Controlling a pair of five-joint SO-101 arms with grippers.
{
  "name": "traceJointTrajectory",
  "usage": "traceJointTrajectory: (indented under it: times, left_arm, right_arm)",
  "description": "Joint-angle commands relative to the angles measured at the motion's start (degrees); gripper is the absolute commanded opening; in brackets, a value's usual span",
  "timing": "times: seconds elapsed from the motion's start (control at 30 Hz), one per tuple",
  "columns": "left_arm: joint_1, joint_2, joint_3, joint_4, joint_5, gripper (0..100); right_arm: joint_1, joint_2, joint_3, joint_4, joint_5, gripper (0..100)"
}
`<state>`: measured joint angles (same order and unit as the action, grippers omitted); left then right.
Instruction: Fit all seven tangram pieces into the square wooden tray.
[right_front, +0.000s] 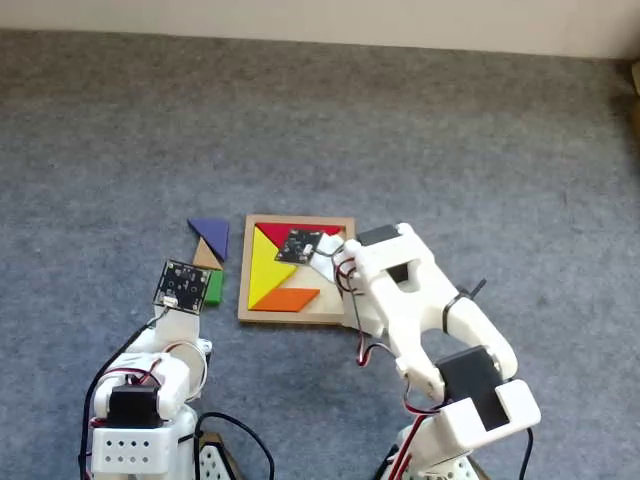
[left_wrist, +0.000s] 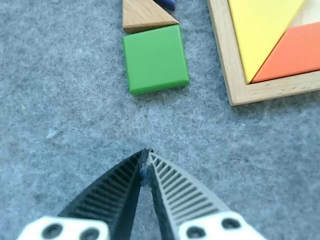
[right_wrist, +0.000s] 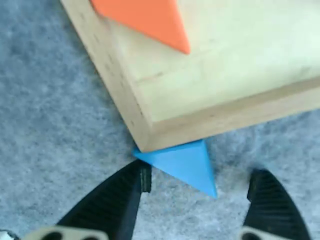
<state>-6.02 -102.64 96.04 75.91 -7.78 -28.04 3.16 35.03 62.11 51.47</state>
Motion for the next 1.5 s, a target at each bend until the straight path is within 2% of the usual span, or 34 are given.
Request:
traceJointTrajectory:
  times: [0.0,0.23,0.53,0.83,1.03,1.47]
  left_arm:
    - [0.2,-2.2,1.1,0.1,-0.5,1]
    - [0.1,-2.2,1.1,0.1,-0.5,1]
    - [-9.5,-2.2,1.1,0.1,-0.5,1]
    - [-9.7,-2.2,1.1,0.1,-0.5,1]
    - [-9.7,-2.2,1.1,0.1,-0.5,1]
    - [-9.7,-2.2,1.1,0.1,-0.5,1]
  right_arm:
    - [-0.7,-0.4,0.1,-1.0,0.7,27.7]
    - [-2.7,-4.4,2.6,0.9,1.1,27.5]
    - [-8.2,-17.7,13.8,1.8,1.1,27.4]
    - [-8.0,-18.3,14.8,1.5,0.7,27.4]
    - [-8.0,-18.2,15.4,-8.3,0.7,27.4]
    - [-7.9,-15.7,18.3,-8.4,1.1,27.3]
